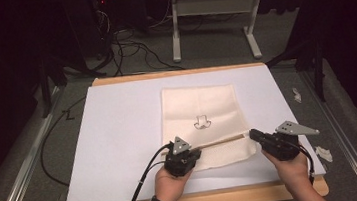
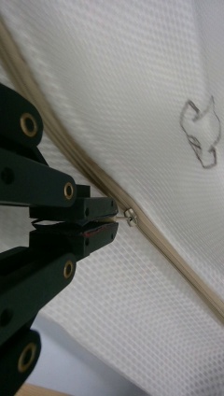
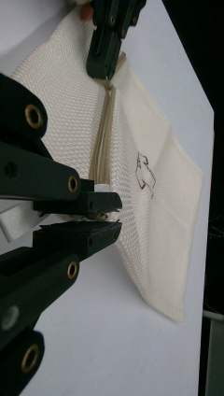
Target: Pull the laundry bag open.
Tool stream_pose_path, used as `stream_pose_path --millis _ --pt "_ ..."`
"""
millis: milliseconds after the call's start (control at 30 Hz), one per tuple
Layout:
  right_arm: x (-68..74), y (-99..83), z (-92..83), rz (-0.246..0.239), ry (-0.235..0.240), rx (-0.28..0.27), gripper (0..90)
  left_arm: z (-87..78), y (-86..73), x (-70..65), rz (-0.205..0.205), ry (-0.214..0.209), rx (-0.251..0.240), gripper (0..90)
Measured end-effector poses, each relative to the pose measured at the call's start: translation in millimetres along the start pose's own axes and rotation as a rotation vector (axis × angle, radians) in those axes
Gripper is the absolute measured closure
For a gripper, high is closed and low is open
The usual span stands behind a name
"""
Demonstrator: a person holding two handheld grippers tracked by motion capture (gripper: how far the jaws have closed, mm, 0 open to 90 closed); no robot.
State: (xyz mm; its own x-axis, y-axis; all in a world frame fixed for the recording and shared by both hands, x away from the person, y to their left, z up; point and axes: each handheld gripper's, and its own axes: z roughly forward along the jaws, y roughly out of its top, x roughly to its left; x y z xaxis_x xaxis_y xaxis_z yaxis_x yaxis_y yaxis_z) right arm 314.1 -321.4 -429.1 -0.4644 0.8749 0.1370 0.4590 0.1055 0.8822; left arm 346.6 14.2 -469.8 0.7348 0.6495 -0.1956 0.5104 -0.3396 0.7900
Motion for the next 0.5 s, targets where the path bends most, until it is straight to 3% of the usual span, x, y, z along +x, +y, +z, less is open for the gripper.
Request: stream_pose_path --millis 367,500 --pt "-18.4 -4.0 -6.3 0.044 -0.044 -0.004 86.1 -45.6 -22.6 45.8 -0.049 0.094 0.082 87.2" --pt "-19.1 -5.5 -6.1 0.054 -0.038 0.005 86.1 -55.8 -31.9 56.7 -0.065 0.105 0.082 87.2"
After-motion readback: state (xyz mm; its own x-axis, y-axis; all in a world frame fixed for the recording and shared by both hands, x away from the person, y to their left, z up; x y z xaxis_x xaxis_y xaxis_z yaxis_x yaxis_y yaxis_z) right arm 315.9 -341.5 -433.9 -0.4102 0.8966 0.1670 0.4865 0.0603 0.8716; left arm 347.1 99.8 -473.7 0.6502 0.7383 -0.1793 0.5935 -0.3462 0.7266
